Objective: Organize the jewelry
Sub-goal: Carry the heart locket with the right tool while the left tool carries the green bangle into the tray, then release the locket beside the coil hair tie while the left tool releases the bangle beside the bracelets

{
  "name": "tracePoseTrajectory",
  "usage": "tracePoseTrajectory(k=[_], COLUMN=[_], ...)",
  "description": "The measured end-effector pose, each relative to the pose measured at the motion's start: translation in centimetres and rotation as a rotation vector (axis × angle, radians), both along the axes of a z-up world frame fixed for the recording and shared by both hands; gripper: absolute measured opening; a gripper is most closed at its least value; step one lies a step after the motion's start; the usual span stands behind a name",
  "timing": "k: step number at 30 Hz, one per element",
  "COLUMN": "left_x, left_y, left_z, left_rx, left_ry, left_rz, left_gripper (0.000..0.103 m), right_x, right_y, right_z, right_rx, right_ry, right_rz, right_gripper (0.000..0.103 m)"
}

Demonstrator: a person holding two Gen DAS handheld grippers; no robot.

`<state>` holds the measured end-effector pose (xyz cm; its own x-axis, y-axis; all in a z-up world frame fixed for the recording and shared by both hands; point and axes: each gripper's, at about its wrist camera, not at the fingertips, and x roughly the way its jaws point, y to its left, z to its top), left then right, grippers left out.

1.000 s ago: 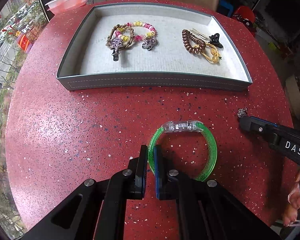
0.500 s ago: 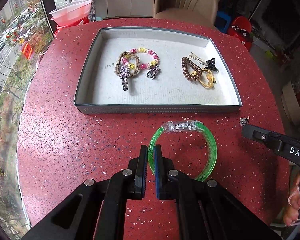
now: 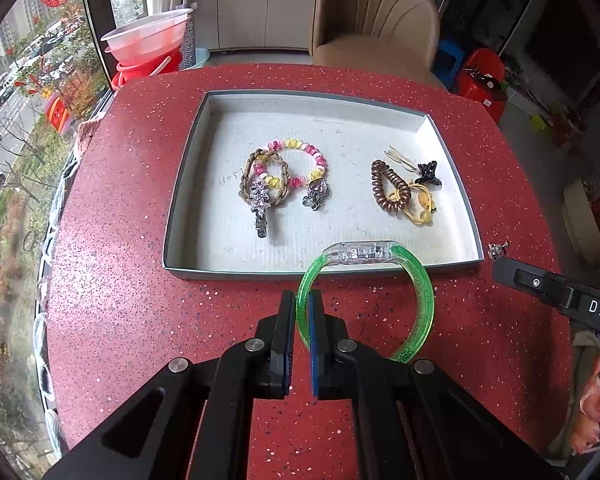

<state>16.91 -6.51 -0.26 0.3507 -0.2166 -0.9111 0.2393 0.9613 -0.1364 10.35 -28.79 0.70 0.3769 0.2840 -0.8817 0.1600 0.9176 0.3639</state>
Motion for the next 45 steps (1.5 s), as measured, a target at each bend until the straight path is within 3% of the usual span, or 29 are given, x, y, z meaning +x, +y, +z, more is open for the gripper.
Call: tracePoseTrajectory(k=[9, 22, 45], left_x=[2.6, 7.3, 10.1], left_y=[-0.2, -1.5, -4.3], left_z=[0.2, -1.6, -5.1], left_rx=[0.003, 0.028, 0.162], left_ry=[-0.015, 0.006, -0.009], left_rz=[0.015, 0.045, 0.040], left_gripper=[0.024, 0.024, 0.024], right_x=[2.3, 7.1, 11.5], right_y=[-0.2, -0.4, -0.4], right_z=[0.2, -1.1, -5.3], right_rx=[0.009, 0.014, -0.006], right_ry=[-0.009, 0.001, 0.050], right_rz=[0.015, 0.028, 0.040], right_gripper=[0.021, 0.021, 0.021])
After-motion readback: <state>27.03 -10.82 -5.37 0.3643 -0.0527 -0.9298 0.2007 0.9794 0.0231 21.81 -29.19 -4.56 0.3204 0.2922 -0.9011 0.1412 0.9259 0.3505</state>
